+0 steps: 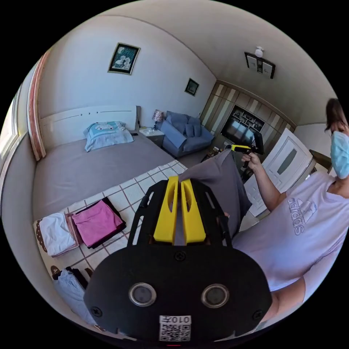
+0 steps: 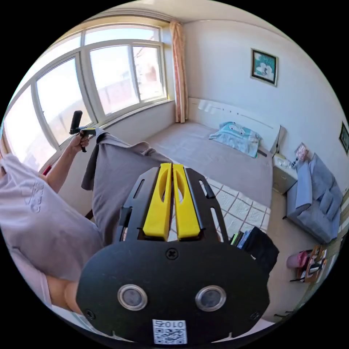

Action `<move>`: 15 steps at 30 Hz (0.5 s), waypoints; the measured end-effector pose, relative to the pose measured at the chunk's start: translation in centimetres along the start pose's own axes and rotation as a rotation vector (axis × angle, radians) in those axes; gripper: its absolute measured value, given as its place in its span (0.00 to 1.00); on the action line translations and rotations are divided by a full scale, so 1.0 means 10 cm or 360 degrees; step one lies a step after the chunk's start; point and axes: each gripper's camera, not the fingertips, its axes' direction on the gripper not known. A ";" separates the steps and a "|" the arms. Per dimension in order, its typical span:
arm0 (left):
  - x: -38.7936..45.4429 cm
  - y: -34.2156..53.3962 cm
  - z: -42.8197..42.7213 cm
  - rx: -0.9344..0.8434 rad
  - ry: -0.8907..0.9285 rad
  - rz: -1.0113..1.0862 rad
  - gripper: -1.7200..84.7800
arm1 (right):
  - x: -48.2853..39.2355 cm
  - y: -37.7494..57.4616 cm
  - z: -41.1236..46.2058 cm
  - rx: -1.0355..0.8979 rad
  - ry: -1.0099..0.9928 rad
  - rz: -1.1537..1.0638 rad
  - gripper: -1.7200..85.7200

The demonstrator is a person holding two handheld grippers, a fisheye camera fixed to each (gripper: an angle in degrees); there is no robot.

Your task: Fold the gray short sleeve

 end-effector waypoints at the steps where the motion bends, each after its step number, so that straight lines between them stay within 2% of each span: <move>1: -0.15 -0.03 0.16 -0.0032 -0.0001 -0.0025 0.02 | 0.18 -0.11 0.22 0.0024 -0.0002 0.0086 0.03; 4: -0.60 -0.32 0.65 -0.0115 -0.0031 -0.0083 0.02 | 0.33 -0.50 0.33 0.0064 0.0275 0.0076 0.03; 7: -0.53 -0.71 0.75 -0.0144 -0.0221 0.0130 0.02 | 0.34 -0.82 0.14 0.0137 0.0436 -0.0017 0.03; 12: -0.34 -0.81 0.74 -0.0084 -0.0307 0.0386 0.02 | 0.35 -0.84 0.09 0.0244 0.0425 -0.0037 0.03; 15: -0.36 -0.52 1.05 -0.0207 -0.0305 0.0428 0.02 | 0.38 -0.66 0.43 0.0172 0.0370 -0.0018 0.03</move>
